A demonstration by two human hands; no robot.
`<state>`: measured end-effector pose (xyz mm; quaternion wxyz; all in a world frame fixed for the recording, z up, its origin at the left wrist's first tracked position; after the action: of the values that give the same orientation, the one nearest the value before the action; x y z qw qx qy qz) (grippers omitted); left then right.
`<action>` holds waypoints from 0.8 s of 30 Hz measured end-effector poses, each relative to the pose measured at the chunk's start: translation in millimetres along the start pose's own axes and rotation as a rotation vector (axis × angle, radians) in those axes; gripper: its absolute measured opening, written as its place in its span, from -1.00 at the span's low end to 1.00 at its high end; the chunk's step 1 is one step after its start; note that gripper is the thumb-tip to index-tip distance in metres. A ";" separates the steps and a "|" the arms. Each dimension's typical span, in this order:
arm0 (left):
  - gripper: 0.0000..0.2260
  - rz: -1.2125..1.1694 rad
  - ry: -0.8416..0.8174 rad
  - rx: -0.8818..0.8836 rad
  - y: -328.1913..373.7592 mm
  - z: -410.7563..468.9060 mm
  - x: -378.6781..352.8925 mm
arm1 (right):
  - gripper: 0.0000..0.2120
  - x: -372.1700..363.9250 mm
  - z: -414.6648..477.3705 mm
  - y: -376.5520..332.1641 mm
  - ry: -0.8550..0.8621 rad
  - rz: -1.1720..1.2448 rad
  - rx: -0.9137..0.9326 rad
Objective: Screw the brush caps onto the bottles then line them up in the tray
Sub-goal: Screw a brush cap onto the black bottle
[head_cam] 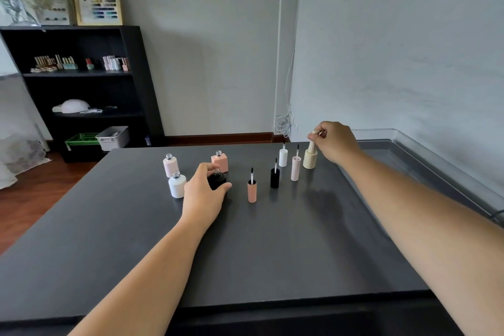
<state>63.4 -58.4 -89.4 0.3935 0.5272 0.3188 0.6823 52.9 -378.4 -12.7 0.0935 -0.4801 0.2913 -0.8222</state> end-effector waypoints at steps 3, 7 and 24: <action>-0.60 -0.039 0.007 0.009 -0.2 -1.6 1.8 | -0.60 7.5 -5.3 -1.4 0.034 -0.032 -0.039; -0.59 -0.084 0.011 0.014 2.0 -4.5 5.1 | -0.83 30.9 -35.4 -31.0 0.259 0.051 0.100; -0.69 -0.124 -0.038 -0.030 10.1 -27.0 14.7 | -0.66 -65.8 -105.9 -40.6 -0.101 0.366 -0.134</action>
<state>33.1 -51.0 -80.4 0.4487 0.5133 0.3331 0.6514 2.9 -275.6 -77.2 0.2238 -0.4650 0.4226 -0.7451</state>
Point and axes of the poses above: each hand's wrist, its own z-axis towards the middle knuckle, its own x-axis out of the back of the hand, y = z × x, the point moved 8 cm from there along z, towards the middle knuckle
